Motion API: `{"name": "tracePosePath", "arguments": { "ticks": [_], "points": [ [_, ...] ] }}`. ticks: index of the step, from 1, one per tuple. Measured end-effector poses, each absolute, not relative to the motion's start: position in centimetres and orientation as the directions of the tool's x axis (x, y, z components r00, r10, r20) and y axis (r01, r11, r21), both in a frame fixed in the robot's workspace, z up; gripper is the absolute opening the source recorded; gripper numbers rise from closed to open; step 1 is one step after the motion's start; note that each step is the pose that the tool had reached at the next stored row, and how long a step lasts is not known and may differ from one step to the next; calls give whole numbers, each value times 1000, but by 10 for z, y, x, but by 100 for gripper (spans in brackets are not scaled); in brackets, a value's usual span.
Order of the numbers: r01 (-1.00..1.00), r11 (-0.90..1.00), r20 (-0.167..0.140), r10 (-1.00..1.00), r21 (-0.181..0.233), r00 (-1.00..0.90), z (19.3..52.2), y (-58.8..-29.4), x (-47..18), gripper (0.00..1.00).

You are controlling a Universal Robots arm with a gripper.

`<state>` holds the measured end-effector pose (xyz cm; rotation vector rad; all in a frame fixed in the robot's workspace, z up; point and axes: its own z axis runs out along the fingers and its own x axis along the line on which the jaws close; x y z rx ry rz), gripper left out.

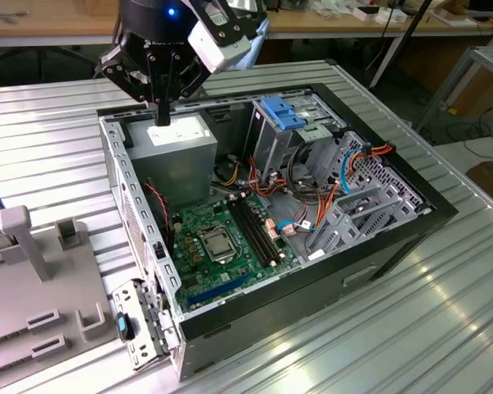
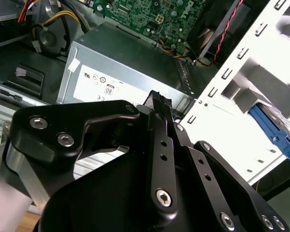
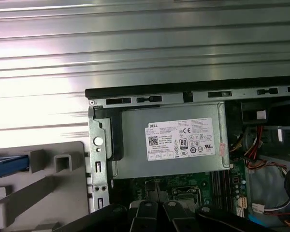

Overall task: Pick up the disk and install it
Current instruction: 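Reach for the disk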

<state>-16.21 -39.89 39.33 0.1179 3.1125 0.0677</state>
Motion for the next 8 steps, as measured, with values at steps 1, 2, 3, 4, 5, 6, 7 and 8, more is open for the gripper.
{"name": "tracePosePath", "arguments": {
  "ticks": [1, 2, 3, 4, 5, 6, 7, 8],
  "points": [
    [75, 996, -24, 76, 44, -997, 393, -399, -163, 11],
    [75, 996, -24, 76, 44, -997, 393, -399, -165, 11],
    [75, 996, -25, 76, 44, -997, 393, -399, -166, 11],
    [75, 996, -24, 76, 44, -997, 393, -399, -168, 11],
    [75, 996, -24, 76, 44, -997, 393, -399, -169, 11],
    [75, 996, -25, 76, 44, -997, 393, -399, -170, 11],
    [75, 996, -24, 76, 44, -997, 393, -399, -171, 11],
    [75, 996, -24, 76, 44, -997, 393, -399, -173, 11]
  ]
}}
